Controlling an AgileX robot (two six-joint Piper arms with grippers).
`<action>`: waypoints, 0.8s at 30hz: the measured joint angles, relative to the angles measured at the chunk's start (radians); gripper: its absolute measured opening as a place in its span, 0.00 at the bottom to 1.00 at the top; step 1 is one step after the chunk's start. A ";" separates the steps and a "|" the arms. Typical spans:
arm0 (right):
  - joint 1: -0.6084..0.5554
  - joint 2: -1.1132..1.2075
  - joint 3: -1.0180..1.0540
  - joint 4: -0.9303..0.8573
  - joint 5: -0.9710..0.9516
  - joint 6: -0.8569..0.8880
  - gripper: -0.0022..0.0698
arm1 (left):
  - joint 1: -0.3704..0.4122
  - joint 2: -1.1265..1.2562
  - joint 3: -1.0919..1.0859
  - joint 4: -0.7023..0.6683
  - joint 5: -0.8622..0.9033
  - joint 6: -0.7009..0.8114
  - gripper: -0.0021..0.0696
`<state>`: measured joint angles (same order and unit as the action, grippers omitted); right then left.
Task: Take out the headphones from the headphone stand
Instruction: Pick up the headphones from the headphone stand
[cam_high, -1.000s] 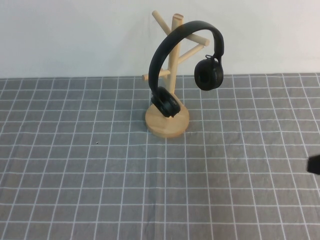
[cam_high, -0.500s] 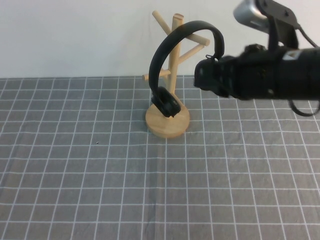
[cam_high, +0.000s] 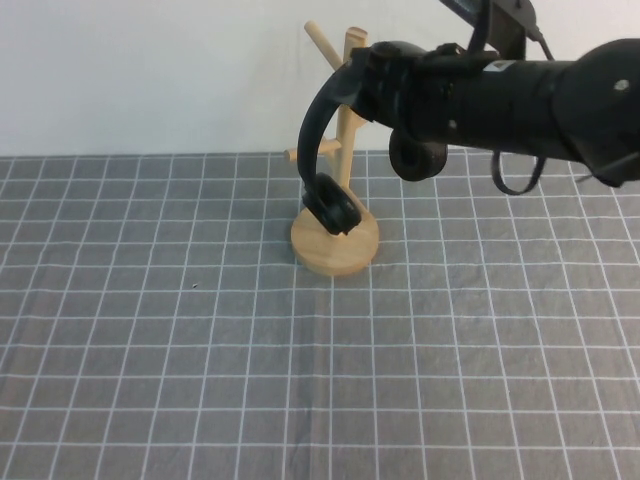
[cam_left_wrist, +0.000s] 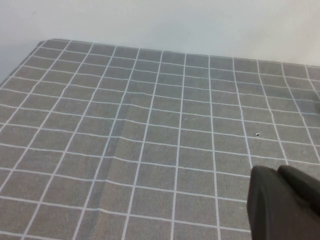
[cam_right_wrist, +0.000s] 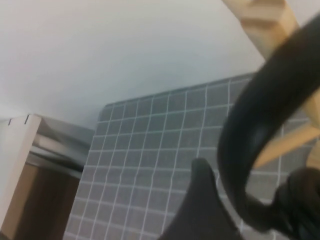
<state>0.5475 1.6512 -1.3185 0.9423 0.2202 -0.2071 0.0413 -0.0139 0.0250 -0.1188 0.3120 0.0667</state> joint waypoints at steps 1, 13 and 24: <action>0.004 0.013 -0.013 0.002 -0.011 -0.003 0.65 | 0.000 0.000 0.000 0.000 0.000 0.000 0.02; 0.012 0.155 -0.134 0.048 -0.067 -0.014 0.65 | 0.000 0.000 0.000 0.000 0.000 0.000 0.02; 0.039 0.191 -0.157 0.077 -0.090 -0.016 0.38 | 0.000 0.000 0.000 0.000 0.000 0.000 0.02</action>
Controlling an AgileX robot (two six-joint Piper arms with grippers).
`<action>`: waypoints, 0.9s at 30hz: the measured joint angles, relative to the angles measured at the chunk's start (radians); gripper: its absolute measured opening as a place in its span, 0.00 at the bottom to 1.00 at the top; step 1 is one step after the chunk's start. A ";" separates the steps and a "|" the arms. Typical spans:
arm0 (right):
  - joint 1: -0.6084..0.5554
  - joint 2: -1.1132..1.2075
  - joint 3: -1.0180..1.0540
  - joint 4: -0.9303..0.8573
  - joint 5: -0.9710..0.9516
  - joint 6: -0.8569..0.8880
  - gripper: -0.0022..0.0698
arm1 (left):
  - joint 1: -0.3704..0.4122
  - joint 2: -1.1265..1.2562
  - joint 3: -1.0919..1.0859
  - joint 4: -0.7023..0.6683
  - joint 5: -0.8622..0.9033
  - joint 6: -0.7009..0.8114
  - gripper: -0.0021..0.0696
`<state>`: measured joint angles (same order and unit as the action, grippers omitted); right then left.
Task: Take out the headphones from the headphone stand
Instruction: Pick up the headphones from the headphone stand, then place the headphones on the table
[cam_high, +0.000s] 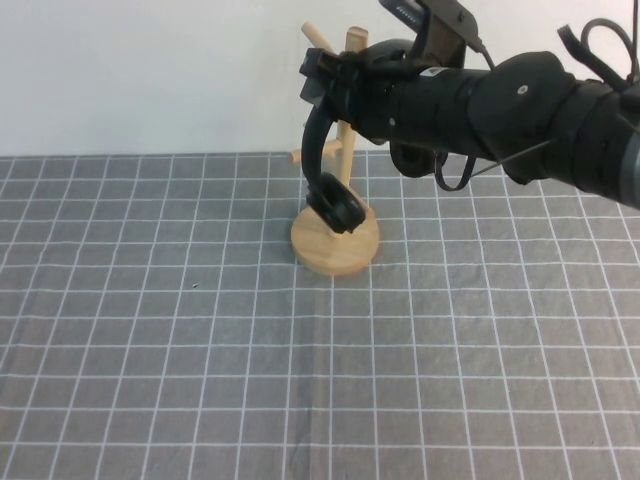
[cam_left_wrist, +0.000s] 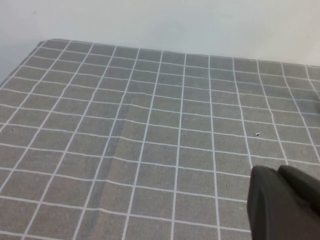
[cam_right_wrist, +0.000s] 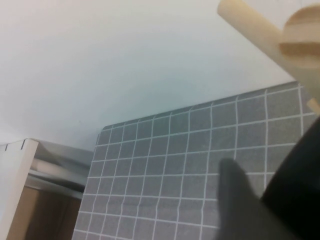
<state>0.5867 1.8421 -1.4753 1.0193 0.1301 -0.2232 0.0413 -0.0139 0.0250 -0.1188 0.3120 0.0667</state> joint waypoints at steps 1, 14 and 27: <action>0.002 0.000 0.000 0.000 0.000 -0.007 0.31 | 0.000 0.000 0.000 0.000 0.000 0.000 0.02; 0.012 -0.138 0.000 -0.058 0.098 -0.046 0.10 | 0.000 0.000 0.000 0.000 0.000 0.000 0.02; 0.019 -0.527 0.048 -0.849 0.629 0.523 0.10 | 0.000 0.000 0.000 0.000 0.000 0.000 0.02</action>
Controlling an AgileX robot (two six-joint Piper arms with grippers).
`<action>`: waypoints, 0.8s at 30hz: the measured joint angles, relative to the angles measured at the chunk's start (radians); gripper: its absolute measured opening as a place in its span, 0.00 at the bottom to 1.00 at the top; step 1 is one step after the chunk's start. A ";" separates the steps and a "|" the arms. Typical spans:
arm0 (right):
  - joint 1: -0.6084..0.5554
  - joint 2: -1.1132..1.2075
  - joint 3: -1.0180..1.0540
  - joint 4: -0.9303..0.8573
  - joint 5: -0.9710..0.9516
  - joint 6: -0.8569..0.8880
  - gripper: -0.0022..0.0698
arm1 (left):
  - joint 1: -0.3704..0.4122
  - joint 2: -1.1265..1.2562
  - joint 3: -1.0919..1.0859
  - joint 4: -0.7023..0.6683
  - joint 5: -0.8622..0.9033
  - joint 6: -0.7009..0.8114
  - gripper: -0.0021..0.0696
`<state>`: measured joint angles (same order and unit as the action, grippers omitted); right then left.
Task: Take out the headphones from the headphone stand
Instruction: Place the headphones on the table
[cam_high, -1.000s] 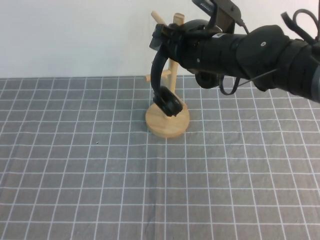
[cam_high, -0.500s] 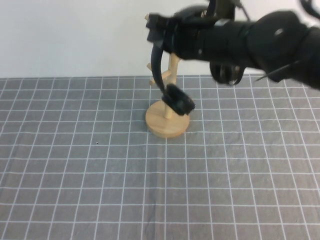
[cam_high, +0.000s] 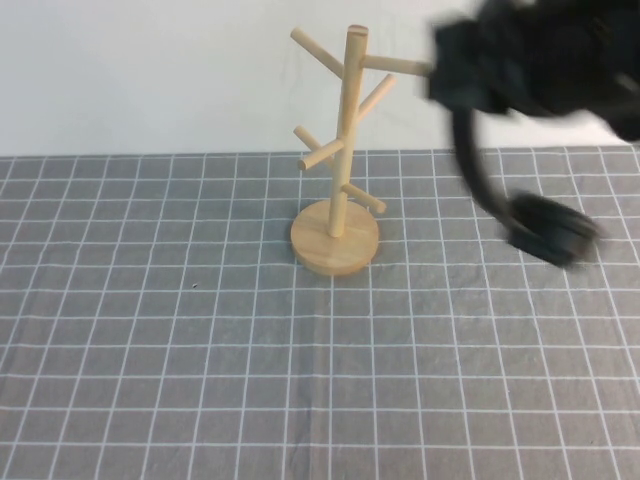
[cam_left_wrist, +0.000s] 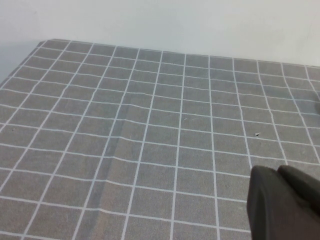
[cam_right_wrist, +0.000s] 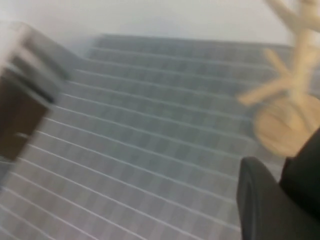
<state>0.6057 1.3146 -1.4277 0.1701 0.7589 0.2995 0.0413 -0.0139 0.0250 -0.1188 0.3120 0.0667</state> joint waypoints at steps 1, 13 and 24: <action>0.000 -0.026 0.036 -0.046 0.022 0.042 0.10 | 0.000 0.000 0.000 0.000 0.000 0.000 0.02; 0.000 0.117 0.373 -0.066 -0.086 0.158 0.10 | 0.000 0.000 0.000 0.000 0.000 0.000 0.02; 0.000 0.632 0.014 -0.016 -0.063 0.092 0.10 | 0.000 0.000 0.000 0.000 0.000 0.000 0.02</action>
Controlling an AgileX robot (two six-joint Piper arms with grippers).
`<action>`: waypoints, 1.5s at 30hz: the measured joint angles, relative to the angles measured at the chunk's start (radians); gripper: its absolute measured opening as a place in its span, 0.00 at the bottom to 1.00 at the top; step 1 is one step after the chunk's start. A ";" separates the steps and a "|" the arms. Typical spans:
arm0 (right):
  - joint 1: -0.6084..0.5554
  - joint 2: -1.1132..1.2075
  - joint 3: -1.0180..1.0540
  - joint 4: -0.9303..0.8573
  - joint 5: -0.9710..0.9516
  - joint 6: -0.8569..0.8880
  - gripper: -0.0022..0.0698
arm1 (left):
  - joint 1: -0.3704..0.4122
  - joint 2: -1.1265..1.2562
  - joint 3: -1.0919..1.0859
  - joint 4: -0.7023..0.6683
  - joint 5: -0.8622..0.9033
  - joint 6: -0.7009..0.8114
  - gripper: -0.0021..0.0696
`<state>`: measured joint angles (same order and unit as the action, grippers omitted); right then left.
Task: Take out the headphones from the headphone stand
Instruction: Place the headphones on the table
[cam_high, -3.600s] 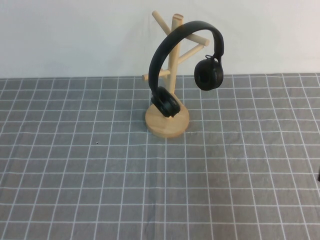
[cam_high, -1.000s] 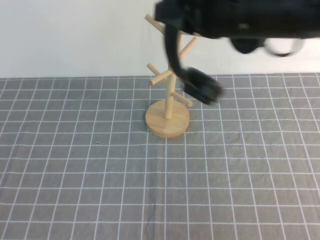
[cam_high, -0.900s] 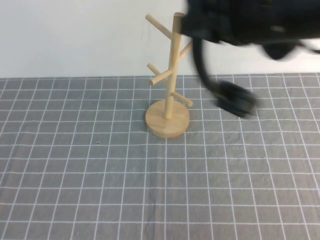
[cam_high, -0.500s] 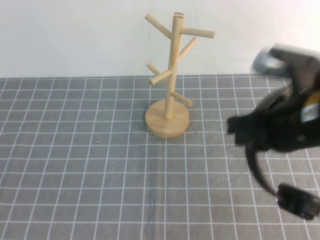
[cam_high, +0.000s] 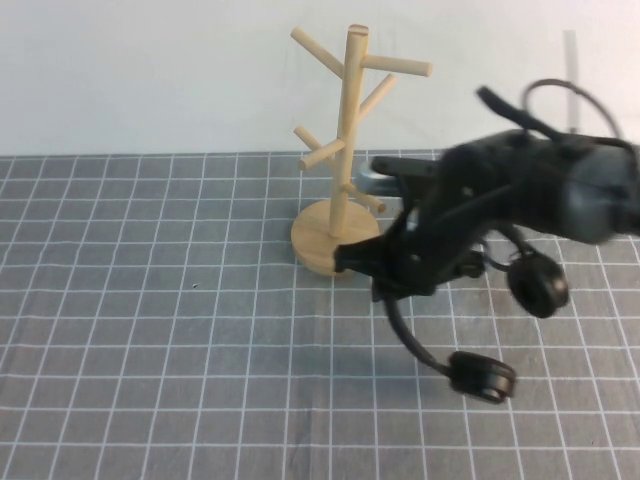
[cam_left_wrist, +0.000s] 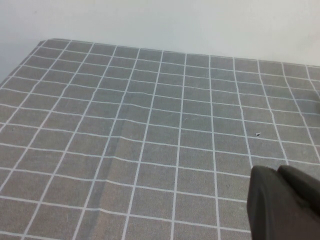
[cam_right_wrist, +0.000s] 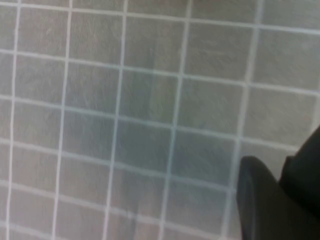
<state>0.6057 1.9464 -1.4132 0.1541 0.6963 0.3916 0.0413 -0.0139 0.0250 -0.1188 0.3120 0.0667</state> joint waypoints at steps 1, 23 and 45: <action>0.000 0.033 -0.038 0.007 0.016 -0.002 0.10 | 0.000 0.000 0.000 0.000 0.000 0.000 0.02; 0.000 0.231 -0.227 -0.020 0.154 0.034 0.55 | 0.000 0.000 0.000 0.000 0.000 0.000 0.02; 0.157 -0.244 -0.224 -0.325 0.530 0.063 0.02 | 0.000 0.000 0.000 0.000 0.000 0.000 0.02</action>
<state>0.7623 1.7025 -1.6374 -0.1712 1.2265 0.4543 0.0413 -0.0139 0.0250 -0.1188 0.3120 0.0667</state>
